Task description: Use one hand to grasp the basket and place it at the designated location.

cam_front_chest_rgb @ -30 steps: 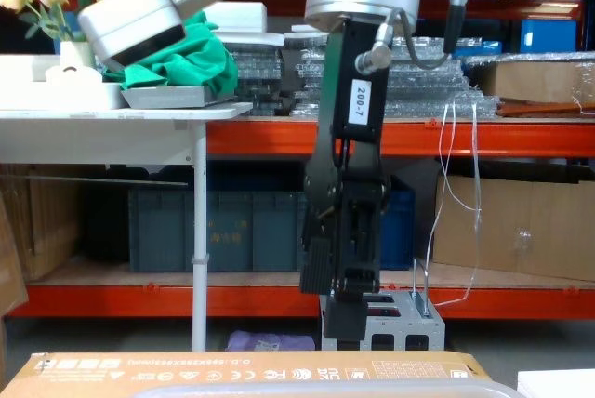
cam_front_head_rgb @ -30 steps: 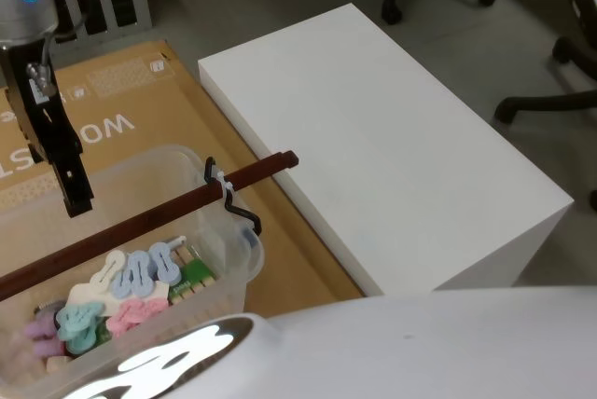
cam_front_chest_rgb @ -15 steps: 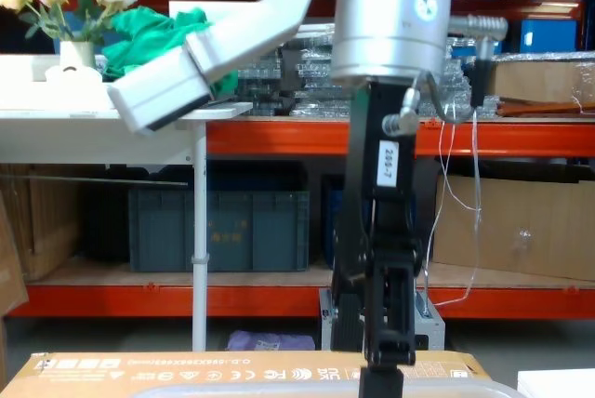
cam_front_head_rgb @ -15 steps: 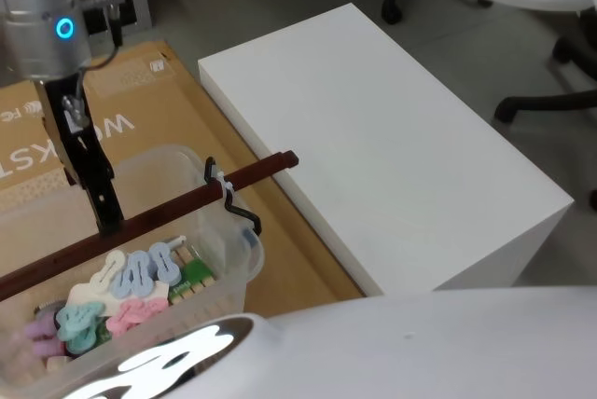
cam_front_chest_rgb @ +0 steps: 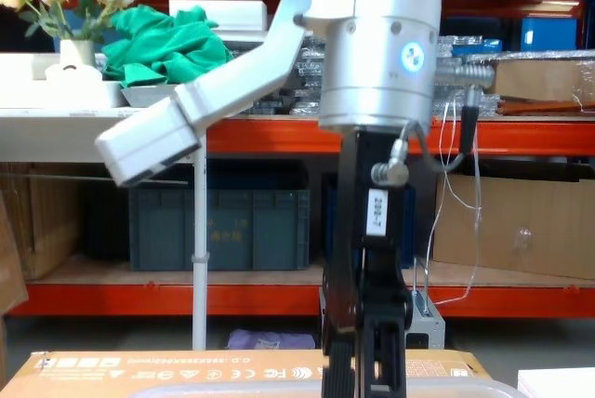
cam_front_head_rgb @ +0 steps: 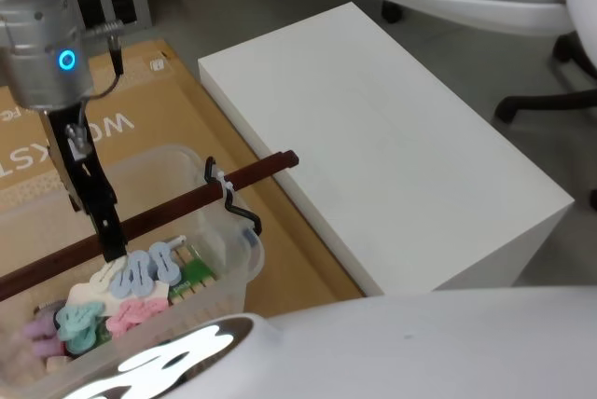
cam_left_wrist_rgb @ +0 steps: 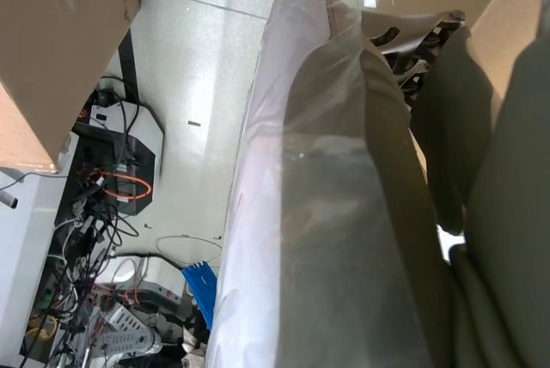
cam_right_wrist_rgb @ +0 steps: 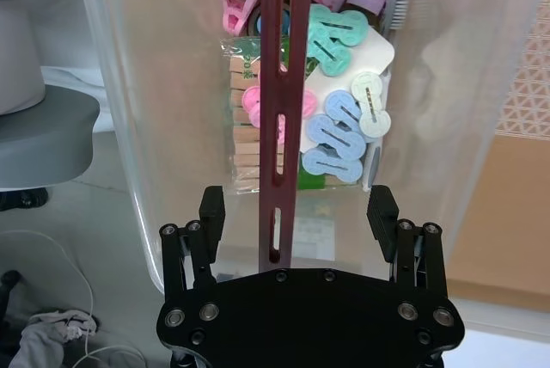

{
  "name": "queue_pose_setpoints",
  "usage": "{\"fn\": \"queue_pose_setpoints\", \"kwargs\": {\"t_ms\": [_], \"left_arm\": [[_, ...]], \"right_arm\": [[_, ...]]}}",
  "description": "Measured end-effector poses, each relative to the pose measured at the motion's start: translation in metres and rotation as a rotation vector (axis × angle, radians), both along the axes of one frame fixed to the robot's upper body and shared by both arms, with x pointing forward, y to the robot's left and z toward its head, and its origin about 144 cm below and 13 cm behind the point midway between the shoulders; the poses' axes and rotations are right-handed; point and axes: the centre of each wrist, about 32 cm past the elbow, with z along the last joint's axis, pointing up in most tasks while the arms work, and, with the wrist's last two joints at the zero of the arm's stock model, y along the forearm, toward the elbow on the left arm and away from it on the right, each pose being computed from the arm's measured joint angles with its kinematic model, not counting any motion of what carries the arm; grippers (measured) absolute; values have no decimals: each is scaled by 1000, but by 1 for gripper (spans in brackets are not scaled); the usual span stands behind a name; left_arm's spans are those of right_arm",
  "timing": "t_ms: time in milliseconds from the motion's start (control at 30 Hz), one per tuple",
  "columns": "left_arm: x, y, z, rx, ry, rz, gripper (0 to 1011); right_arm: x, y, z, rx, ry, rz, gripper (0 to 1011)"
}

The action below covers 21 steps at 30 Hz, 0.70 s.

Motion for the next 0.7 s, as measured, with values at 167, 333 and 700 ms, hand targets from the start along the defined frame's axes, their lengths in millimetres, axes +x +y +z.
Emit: {"fn": "queue_pose_setpoints", "kwargs": {"t_ms": [167, 333, 700], "left_arm": [[0, 0, 0, 0, 0, 0, 0], [0, 0, 0, 0, 0, 0, 0], [0, 0, 0, 0, 0, 0, 0]], "right_arm": [[0, 4, -11, -13, 7, 6, 1000], [-1, 5, -17, -19, 2, 7, 1000], [-2, 5, -27, -25, -18, -9, 1000]]}}
